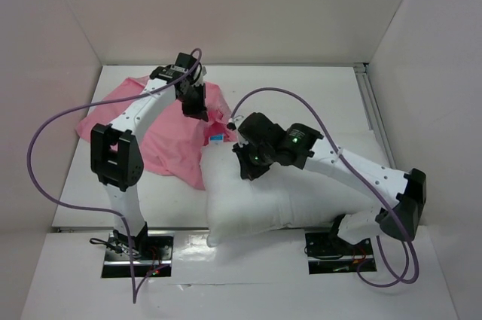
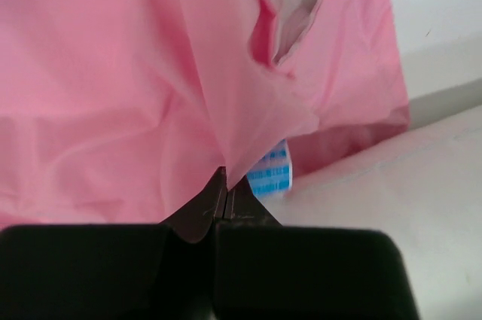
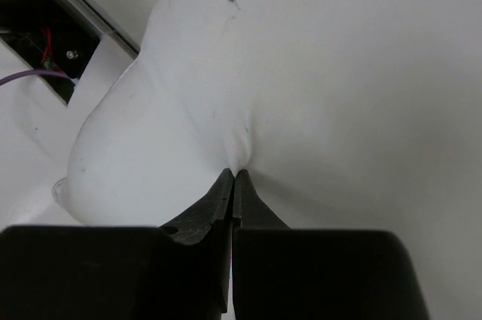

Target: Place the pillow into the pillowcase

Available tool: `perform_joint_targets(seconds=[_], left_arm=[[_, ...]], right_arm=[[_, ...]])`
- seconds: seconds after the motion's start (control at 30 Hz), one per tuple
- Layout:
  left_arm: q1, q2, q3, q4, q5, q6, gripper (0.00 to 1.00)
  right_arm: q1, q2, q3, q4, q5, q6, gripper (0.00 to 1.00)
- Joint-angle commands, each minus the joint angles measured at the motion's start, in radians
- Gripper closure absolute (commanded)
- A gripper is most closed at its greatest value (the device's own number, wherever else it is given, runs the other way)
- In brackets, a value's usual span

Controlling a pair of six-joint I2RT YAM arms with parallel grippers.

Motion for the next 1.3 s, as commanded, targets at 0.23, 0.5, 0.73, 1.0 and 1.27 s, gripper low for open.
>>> perform_joint_targets(seconds=[0.23,0.5,0.73,1.0,1.27], left_arm=[[-0.027,-0.254,-0.215,0.003,0.055,0.067,1.0],[-0.043,-0.266,-0.252,-0.017,0.002,0.085,1.0],[-0.052,-0.248,-0.222,-0.026,0.012,0.114,1.0],[-0.052,-0.175,-0.151,-0.086,-0.033,0.134,1.0],[-0.052,-0.21,-0.26,-0.044,-0.078,0.078,0.43]], right_arm=[[-0.135,0.155,0.243,0.032,0.138,-0.105,1.0],[-0.229,0.137,0.338,0.15,0.214,-0.084,1.0],[-0.238,0.091,0.275,0.258,0.226,-0.049,1.0],[-0.268,0.176,0.14,0.351,0.481,-0.046,1.0],[-0.268,0.186,0.039,0.436,0.444,-0.003,1.0]])
